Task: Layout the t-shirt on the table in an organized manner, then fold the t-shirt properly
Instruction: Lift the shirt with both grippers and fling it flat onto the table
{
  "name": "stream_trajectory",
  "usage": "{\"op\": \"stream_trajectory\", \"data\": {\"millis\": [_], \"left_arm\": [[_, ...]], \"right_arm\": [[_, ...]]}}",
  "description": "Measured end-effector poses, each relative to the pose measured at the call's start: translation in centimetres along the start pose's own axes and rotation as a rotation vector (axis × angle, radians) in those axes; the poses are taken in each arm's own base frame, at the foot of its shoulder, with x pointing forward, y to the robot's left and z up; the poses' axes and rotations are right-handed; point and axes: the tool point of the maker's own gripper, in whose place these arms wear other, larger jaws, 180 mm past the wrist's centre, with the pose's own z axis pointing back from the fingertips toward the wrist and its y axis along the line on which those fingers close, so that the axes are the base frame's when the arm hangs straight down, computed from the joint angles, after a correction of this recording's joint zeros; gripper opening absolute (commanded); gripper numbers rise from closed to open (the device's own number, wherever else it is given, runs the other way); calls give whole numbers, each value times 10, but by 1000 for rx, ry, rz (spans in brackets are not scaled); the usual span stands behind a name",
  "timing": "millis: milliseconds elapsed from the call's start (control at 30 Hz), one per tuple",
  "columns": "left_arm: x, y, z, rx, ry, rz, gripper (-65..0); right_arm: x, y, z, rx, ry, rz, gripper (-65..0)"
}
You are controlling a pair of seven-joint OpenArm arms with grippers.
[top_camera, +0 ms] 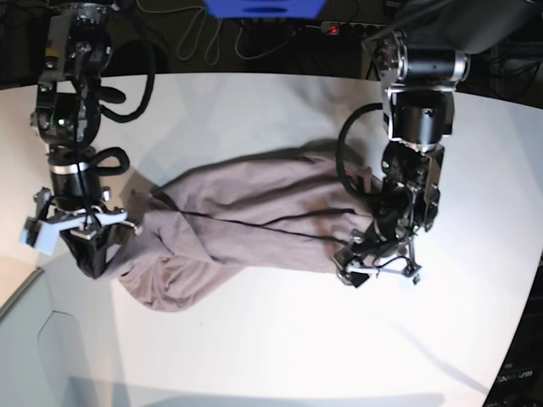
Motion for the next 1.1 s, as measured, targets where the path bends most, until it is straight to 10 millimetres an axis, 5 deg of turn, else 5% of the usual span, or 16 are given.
{"op": "stream_trajectory", "data": {"millis": [167, 400, 500, 933, 1100], "left_arm": [[4, -1, 1, -3, -9, -3, -196], [12, -8, 2, -23, -31, -4, -517], [12, -8, 2, -21, -30, -4, -593], [18, -13, 2, -32, -35, -6, -650], [66, -36, 27, -100, -166, -58, -650]], "right_arm": [[-1, 0, 1, -1, 2, 0, -650], [-1, 0, 0, 0, 2, 0, -650], [-1, 0, 1, 1, 3, 0, -650], [-1, -1, 1, -2, 2, 1, -650], [0, 0, -1, -1, 1, 0, -650]]}}
